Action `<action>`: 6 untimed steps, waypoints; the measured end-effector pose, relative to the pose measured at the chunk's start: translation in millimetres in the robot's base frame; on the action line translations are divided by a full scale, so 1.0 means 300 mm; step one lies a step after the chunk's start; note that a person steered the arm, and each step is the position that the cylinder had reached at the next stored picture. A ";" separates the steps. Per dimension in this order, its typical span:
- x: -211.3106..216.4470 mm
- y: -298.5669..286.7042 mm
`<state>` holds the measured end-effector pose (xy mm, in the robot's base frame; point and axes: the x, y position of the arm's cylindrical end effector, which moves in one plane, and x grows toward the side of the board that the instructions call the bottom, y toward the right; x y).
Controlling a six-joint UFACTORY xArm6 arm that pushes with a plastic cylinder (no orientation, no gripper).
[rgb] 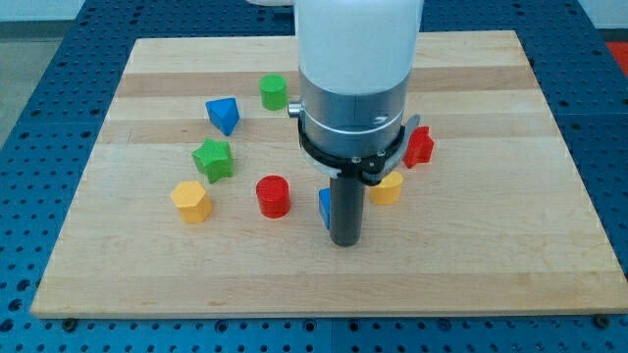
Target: Push the red star up and left a bit
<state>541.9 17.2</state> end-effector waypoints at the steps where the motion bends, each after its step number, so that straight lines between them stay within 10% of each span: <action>1: -0.033 0.000; 6: 0.050 0.269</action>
<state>556.8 98.0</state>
